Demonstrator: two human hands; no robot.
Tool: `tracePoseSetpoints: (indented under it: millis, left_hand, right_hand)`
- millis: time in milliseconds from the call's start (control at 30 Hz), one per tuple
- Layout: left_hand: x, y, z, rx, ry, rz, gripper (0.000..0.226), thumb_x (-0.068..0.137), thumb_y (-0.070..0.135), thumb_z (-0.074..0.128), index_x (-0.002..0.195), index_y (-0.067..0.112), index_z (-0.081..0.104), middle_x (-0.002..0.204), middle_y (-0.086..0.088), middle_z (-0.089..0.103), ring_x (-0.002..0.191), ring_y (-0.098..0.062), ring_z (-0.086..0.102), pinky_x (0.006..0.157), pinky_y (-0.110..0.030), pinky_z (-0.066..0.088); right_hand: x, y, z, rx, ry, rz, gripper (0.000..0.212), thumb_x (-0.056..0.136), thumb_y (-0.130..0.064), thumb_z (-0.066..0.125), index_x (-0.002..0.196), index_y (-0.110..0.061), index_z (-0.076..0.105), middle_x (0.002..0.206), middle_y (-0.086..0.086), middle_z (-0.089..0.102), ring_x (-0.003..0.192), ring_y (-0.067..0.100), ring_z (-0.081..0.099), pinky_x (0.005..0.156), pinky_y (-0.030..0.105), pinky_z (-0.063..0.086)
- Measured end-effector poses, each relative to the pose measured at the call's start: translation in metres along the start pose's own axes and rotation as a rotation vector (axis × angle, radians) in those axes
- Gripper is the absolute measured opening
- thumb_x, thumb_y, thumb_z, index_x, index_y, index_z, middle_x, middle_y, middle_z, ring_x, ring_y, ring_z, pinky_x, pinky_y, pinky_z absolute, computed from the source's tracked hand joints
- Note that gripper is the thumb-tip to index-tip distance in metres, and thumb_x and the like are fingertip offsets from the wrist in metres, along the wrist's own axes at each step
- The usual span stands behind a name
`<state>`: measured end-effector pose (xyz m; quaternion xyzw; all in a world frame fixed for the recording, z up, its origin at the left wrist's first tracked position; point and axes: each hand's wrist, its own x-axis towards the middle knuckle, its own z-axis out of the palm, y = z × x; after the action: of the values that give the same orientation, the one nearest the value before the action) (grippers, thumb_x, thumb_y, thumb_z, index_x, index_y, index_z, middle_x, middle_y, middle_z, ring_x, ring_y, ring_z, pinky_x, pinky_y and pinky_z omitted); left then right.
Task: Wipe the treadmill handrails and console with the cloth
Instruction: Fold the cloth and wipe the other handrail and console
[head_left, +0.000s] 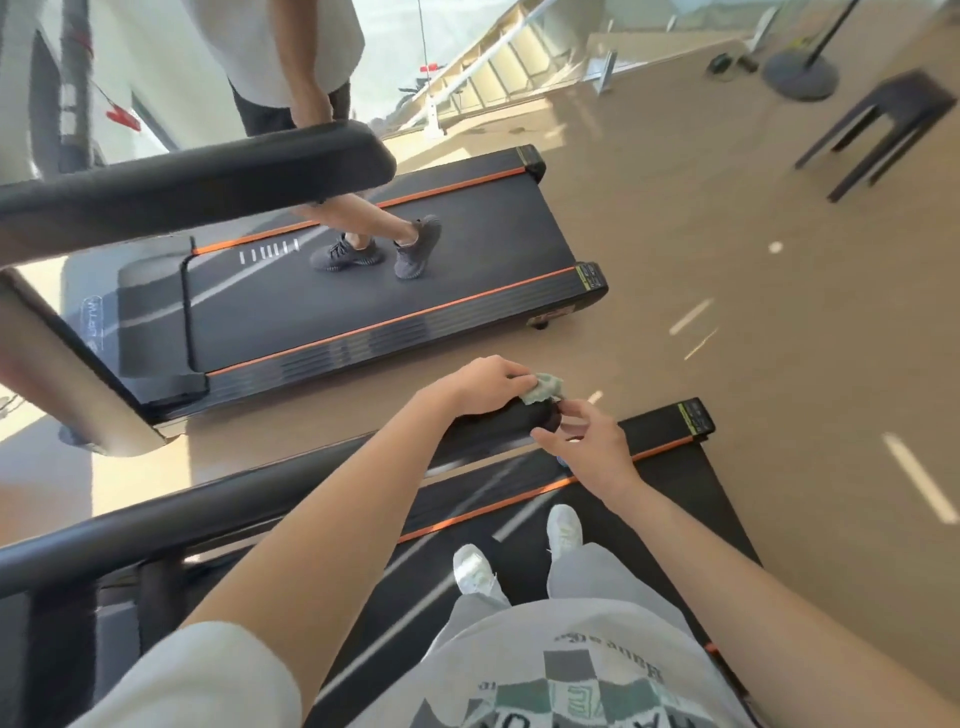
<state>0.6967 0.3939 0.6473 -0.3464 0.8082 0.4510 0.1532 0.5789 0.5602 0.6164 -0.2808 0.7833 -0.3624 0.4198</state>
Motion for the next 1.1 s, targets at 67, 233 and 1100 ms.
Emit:
tracePoseSetpoints:
  millis: [67, 233, 1100]
  left_hand:
    - [0.007, 0.009, 0.002, 0.009, -0.030, 0.009, 0.034, 0.106, 0.041, 0.044, 0.122, 0.026, 0.070, 0.124, 0.002, 0.068, 0.114, -0.024, 0.059, 0.099, -0.036, 0.045]
    - [-0.003, 0.009, 0.012, 0.134, 0.056, 0.063, 0.037, 0.105, 0.045, 0.046, 0.138, 0.034, 0.060, 0.134, 0.005, 0.065, 0.119, -0.023, 0.058, 0.096, -0.038, 0.048]
    - [-0.009, 0.099, 0.139, -0.406, 0.298, 0.121, 0.012, 0.097, 0.019, 0.066, 0.097, 0.023, 0.077, 0.087, 0.006, 0.076, 0.083, -0.013, 0.071, 0.082, -0.040, 0.060]
  right_hand:
    - [-0.001, 0.000, 0.000, 0.030, 0.000, 0.006, 0.048, 0.078, -0.031, 0.085, 0.120, -0.026, 0.065, 0.115, -0.011, 0.068, 0.110, 0.009, 0.062, 0.090, 0.022, 0.049]
    - [-0.005, 0.003, -0.002, 0.110, 0.042, 0.014, 0.059, 0.076, -0.021, 0.087, 0.124, -0.024, 0.054, 0.122, -0.006, 0.065, 0.110, 0.010, 0.065, 0.092, 0.027, 0.055]
    - [-0.057, 0.075, -0.152, 0.417, 0.021, 0.014, 0.020, 0.092, -0.013, 0.070, 0.093, 0.007, 0.067, 0.098, 0.018, 0.073, 0.091, 0.019, 0.066, 0.095, 0.035, 0.052]
